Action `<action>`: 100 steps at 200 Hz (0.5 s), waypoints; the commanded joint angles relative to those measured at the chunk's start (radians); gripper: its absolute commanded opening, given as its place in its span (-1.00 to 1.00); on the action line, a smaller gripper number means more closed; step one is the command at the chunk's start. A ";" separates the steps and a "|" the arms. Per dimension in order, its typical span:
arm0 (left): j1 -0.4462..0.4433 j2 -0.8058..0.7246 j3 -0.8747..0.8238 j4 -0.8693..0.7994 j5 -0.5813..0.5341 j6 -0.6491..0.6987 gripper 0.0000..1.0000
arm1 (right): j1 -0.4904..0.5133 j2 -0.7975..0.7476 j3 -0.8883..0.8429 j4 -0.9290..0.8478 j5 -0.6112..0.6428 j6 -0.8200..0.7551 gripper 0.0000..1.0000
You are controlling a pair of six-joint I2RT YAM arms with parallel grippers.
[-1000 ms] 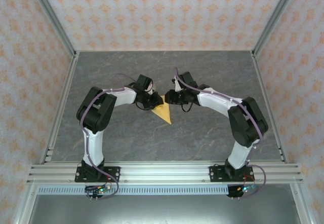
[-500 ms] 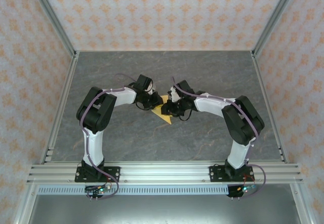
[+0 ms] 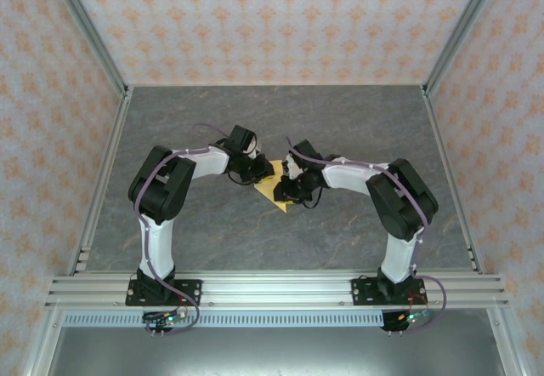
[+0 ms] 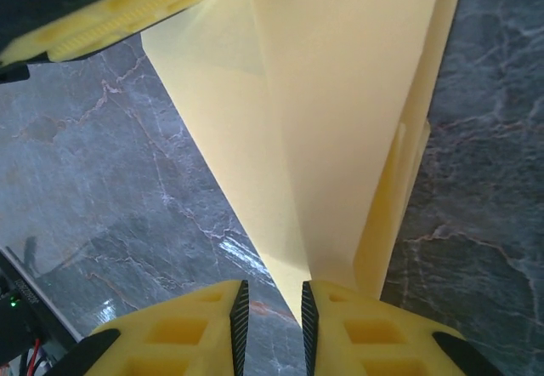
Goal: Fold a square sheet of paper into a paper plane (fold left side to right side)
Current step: Fourth fold the wing at the center of the table.
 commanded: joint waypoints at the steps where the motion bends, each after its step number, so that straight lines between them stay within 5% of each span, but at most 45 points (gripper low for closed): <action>1: -0.004 0.032 -0.044 -0.076 -0.064 0.020 -0.70 | 0.010 0.026 0.024 -0.063 0.043 -0.026 -0.46; 100: -0.004 0.033 -0.042 -0.079 -0.067 0.021 -0.70 | 0.018 0.034 0.005 -0.122 0.060 -0.038 -0.47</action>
